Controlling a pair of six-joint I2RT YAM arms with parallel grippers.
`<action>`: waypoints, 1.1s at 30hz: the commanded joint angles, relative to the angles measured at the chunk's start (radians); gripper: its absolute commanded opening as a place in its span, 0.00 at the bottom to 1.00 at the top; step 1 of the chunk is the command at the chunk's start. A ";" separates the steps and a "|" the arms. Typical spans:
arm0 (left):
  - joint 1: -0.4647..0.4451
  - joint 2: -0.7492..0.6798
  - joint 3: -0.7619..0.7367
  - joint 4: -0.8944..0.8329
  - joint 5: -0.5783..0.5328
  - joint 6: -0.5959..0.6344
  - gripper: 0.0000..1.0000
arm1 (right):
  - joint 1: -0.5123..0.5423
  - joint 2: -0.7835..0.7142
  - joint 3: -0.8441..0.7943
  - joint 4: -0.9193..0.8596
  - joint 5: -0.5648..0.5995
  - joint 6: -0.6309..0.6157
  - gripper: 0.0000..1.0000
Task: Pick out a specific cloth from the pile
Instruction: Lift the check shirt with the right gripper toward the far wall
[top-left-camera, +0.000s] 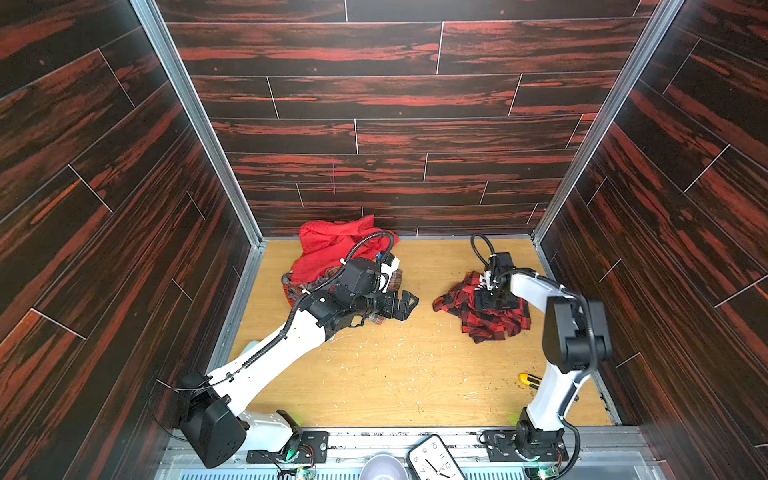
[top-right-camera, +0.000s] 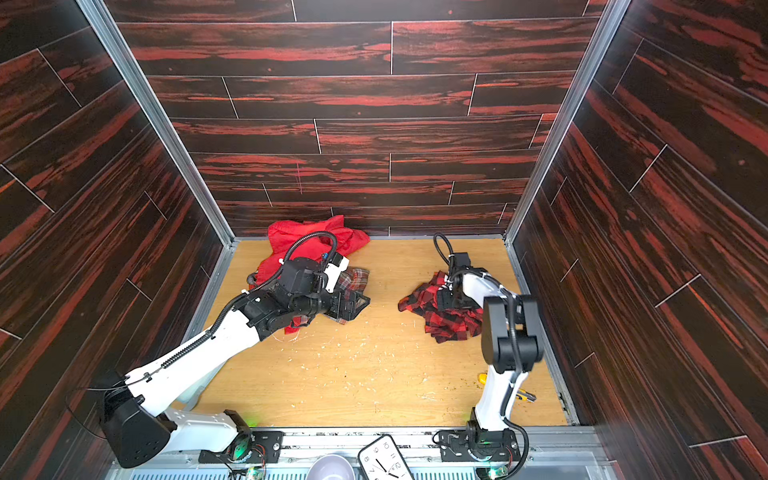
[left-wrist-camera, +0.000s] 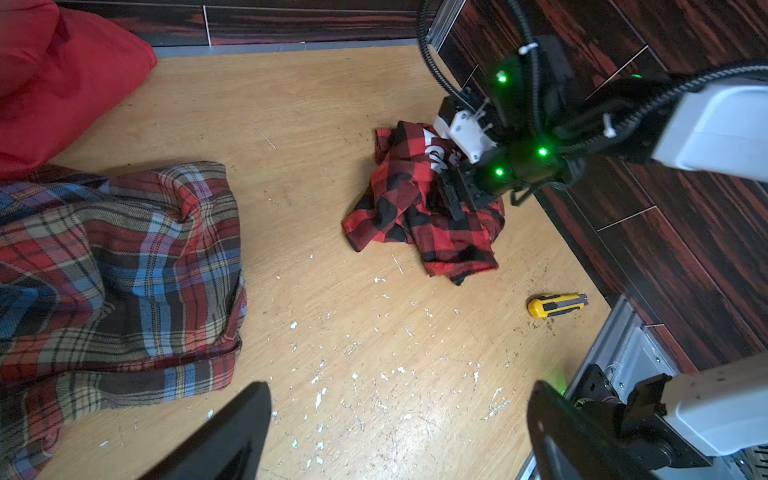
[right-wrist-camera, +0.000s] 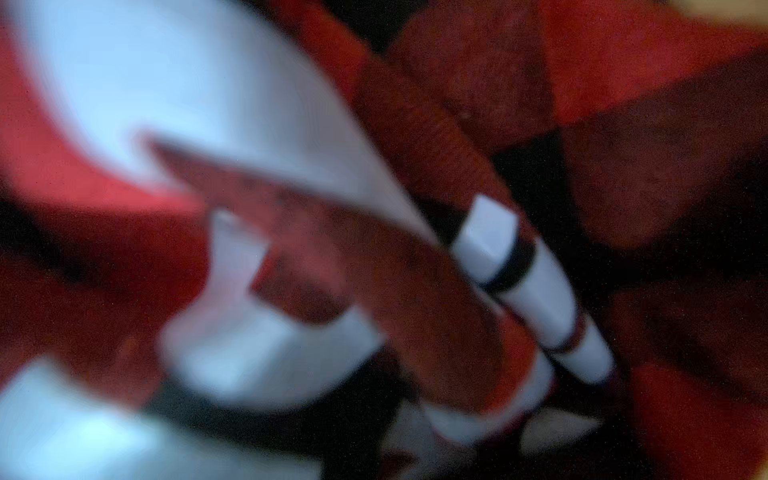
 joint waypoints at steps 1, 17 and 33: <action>-0.004 -0.027 0.014 -0.016 -0.014 0.009 0.99 | 0.003 0.082 0.062 -0.031 -0.059 -0.005 0.47; -0.004 -0.059 -0.048 0.075 -0.074 -0.067 0.99 | -0.075 -0.166 0.344 -0.204 -0.074 0.134 0.00; -0.005 -0.075 -0.038 0.054 -0.110 -0.044 0.99 | -0.123 0.036 0.864 -0.419 0.002 0.072 0.00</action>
